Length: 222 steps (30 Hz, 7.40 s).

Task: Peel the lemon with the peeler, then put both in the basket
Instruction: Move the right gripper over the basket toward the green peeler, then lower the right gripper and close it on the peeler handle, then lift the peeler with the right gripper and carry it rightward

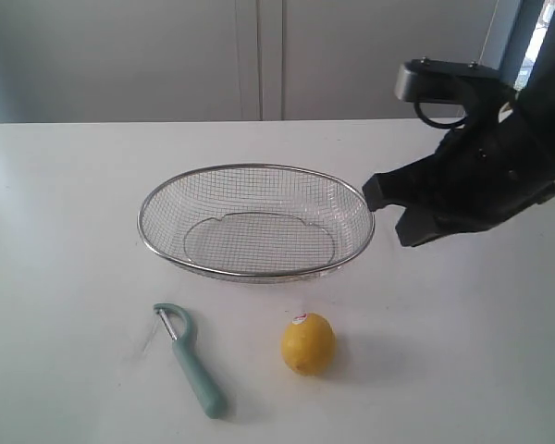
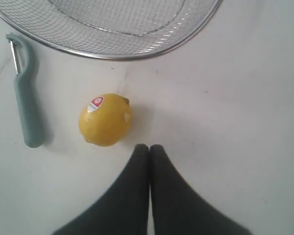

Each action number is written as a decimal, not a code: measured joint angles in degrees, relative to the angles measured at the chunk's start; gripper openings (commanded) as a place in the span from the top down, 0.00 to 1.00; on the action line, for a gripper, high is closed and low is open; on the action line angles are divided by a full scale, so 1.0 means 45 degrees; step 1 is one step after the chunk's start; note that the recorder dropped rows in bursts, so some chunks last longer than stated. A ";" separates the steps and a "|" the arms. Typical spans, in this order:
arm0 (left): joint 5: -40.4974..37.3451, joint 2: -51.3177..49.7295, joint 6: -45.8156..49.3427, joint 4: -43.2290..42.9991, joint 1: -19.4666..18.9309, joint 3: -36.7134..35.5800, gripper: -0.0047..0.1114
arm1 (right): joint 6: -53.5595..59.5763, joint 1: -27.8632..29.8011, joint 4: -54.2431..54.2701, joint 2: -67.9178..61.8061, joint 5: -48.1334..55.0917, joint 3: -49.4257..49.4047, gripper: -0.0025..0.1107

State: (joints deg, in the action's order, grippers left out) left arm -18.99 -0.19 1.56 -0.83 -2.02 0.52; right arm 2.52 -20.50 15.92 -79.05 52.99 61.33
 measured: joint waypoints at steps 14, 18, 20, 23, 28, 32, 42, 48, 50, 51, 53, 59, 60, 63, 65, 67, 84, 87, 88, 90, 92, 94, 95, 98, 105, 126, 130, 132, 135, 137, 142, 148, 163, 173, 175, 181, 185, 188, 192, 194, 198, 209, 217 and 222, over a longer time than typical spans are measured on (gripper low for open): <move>0.0000 0.0000 0.0000 0.0000 0.0000 0.0000 0.96 | -0.0027 -0.3210 -0.0148 -0.2838 0.0458 0.2107 0.98; 0.0000 0.0000 0.0000 0.0000 0.0000 0.0000 0.96 | -0.0090 -0.3579 -0.0148 -0.3332 0.0485 0.2302 0.98; 0.0000 0.0000 0.0000 0.0000 0.0000 0.0000 0.96 | -0.0122 -0.3769 -0.0148 -0.3588 0.0538 0.2476 0.98; 0.0000 0.0000 0.0000 0.0000 0.0000 0.0000 0.96 | -0.0146 -0.4066 -0.0174 -0.3896 0.0538 0.2880 0.98; 0.0000 0.0000 0.0000 0.0000 0.0000 0.0000 0.96 | -0.0178 -0.4436 -0.0174 -0.4488 0.0908 0.3686 0.98; 0.0000 0.0000 0.0000 0.0000 0.0000 0.0000 0.96 | -0.0178 -0.4736 -0.0456 -0.5056 0.1360 0.4304 0.98; 0.0000 0.0000 0.0000 0.0000 0.0000 0.0000 0.96 | -0.0230 -0.5730 -0.1130 -0.6276 0.1973 0.5641 0.98; 0.0000 0.0000 0.0000 0.0000 0.0000 0.0000 0.96 | -0.0230 -0.6234 -0.1270 -0.6944 0.2149 0.6287 0.98; 0.0000 0.0000 0.0000 0.0000 0.0000 0.0000 0.96 | -0.0230 -0.6432 -0.1294 -0.7132 0.2178 0.6448 0.98; 0.0000 0.0000 0.0000 0.0000 0.0000 0.0000 0.96 | -0.0230 -0.6502 -0.1294 -0.7214 0.2178 0.6526 0.98; 0.0000 0.0000 0.0000 0.0000 0.0000 0.0000 0.96 | -0.0318 -0.6621 -0.1390 -0.7419 0.2178 0.6663 0.98; 0.0000 0.0000 0.0000 0.0000 0.0000 0.0000 0.96 | -0.0809 -0.6738 -0.1622 -0.7995 0.2178 0.6747 0.98; 0.0000 0.0000 0.0000 0.0000 0.0000 0.0000 0.96 | -0.0871 -0.6738 -0.1649 -0.8057 0.2152 0.6747 0.98; 0.0000 0.0000 0.0000 0.0000 0.0000 0.0000 0.96 | -0.1103 -0.6761 -0.1668 -0.8217 0.1839 0.6747 0.98; 0.0000 0.0000 0.0000 0.0000 0.0000 0.0000 0.96 | -0.1161 -0.6867 -0.1763 -0.8301 0.1501 0.6747 0.98; 0.0000 0.0000 0.0000 0.0000 0.0000 0.0000 0.96 | -0.1210 -0.6998 -0.1810 -0.8380 0.1265 0.6747 0.98; 0.0000 0.0000 0.0000 0.0000 0.0000 0.0000 0.96 | -0.2255 -0.7885 -0.3411 -0.9026 0.0743 0.6768 0.94; 0.0000 0.0000 0.0000 0.0000 0.0000 0.0000 0.96 | -0.2320 -0.7885 -0.3537 -0.9026 0.0743 0.6768 0.86; 0.0000 0.0000 0.0000 0.0000 0.0000 0.0000 0.96 | -0.2320 -0.7885 -0.3537 -0.9026 0.0743 0.6768 0.82; 0.0000 0.0000 0.0000 0.0000 0.0000 0.0000 0.96 | -0.2320 -0.7885 -0.3606 -0.9026 0.0743 0.6768 0.76; 0.0000 0.0000 0.0000 0.0000 0.0000 0.0000 0.96 | -0.2538 -0.7885 -0.3661 -0.9026 0.0743 0.6768 0.71; 0.0000 0.0000 0.0000 0.0000 0.0000 0.0000 0.96 | -0.2809 -0.7885 -0.3825 -0.9026 0.0713 0.6768 0.66; 0.0000 0.0000 0.0000 0.0000 0.0000 0.0000 0.96 | -0.2998 -0.7885 -0.3954 -0.9026 0.0695 0.6768 0.65; 0.0000 0.0000 0.0000 0.0000 0.0000 0.0000 0.96 | -0.3343 -0.7885 -0.4168 -0.9081 0.0661 0.6768 0.63; 0.0000 0.0000 0.0000 0.0000 0.0000 0.0000 0.96 | -0.3987 -0.7885 -0.4425 -0.9852 0.0651 0.6768 0.57; 0.0000 0.0000 0.0000 0.0000 0.0000 0.0000 0.96 | -0.4228 -0.7885 -0.4424 -1.0248 0.0453 0.6768 0.98; 0.0000 0.0000 0.0000 0.0000 0.0000 0.0000 0.96 | -0.4228 -0.7885 -0.4424 -1.0248 0.0453 0.6768 0.98; 0.0000 0.0000 0.0000 0.0000 0.0000 0.0000 0.96 | -0.4228 -0.7885 -0.4424 -1.0248 0.0453 0.6768 0.98; 0.0000 0.0000 0.0000 0.0000 0.0000 0.0000 0.96 | -0.4228 -0.7885 -0.4424 -1.0223 0.0531 0.6768 0.98; 0.0000 0.0000 0.0000 0.0000 0.0000 0.0000 0.96 | -0.4228 -0.7885 -0.4424 -1.0147 0.0559 0.6768 0.98; 0.0000 0.0000 0.0000 0.0000 0.0000 0.0000 0.96 | -0.4228 -0.7885 -0.4424 -0.9865 0.0654 0.6768 0.98; 0.0000 0.0000 0.0000 0.0000 0.0000 0.0000 0.96 | -0.4228 -0.7885 -0.4424 -0.9472 0.0757 0.6768 0.98; 0.0000 0.0000 0.0000 0.0000 0.0000 0.0000 0.96 | -0.4279 -0.7885 -0.4161 -0.8676 0.1423 0.6768 0.98; 0.0000 0.0000 0.0000 0.0000 0.0000 0.0000 0.96 | -0.4302 -0.7885 -0.3937 -0.8676 0.1120 0.6768 0.98; 0.0000 0.0000 0.0000 0.0000 0.0000 0.0000 0.96 | -0.4302 -0.7885 -0.3937 -0.8676 0.0890 0.6768 0.98; 0.0000 0.0000 0.0000 0.0000 0.0000 0.0000 0.96 | -0.4302 -0.7885 -0.3914 -0.8676 -0.0063 0.6768 0.98; 0.0000 0.0000 0.0000 0.0000 0.0000 0.0000 0.96 | -0.4302 -0.7885 -0.3890 -0.8676 -0.0233 0.6768 0.98; 0.0000 0.0000 0.0000 0.0000 0.0000 0.0000 0.96 | -0.4302 -0.7885 -0.3890 -0.8676 -0.0140 0.6768 0.98; 0.0000 0.0000 0.0000 0.0000 0.0000 0.0000 0.96 | -0.4302 -0.7885 -0.3867 -0.8562 0.0042 0.6768 0.98; 0.0000 0.0000 0.0000 0.0000 0.0000 0.0000 0.96 | -0.4302 -0.7885 -0.3836 -0.8390 0.0040 0.6768 0.98; 0.0000 0.0000 0.0000 0.0000 0.0000 0.0000 0.96 | -0.4302 -0.7885 -0.3674 -0.7965 0.0069 0.6768 0.98; 0.0000 0.0000 0.0000 0.0000 0.0000 0.0000 0.96 | -0.4111 -0.7885 -0.3537 -0.6891 0.0624 0.6768 0.98; 0.0000 0.0000 0.0000 0.0000 0.0000 0.0000 0.96 | -0.4000 -0.7468 -0.3537 -0.6668 0.1158 0.6768 0.98; 0.0000 0.0000 0.0000 0.0000 0.0000 0.0000 0.96 | -0.3884 -0.6810 -0.3537 -0.6640 0.1240 0.6768 0.98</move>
State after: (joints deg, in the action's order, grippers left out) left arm -18.99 -0.19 1.56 -0.83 -2.02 0.52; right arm -14.96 -51.14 0.00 -108.93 58.57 91.79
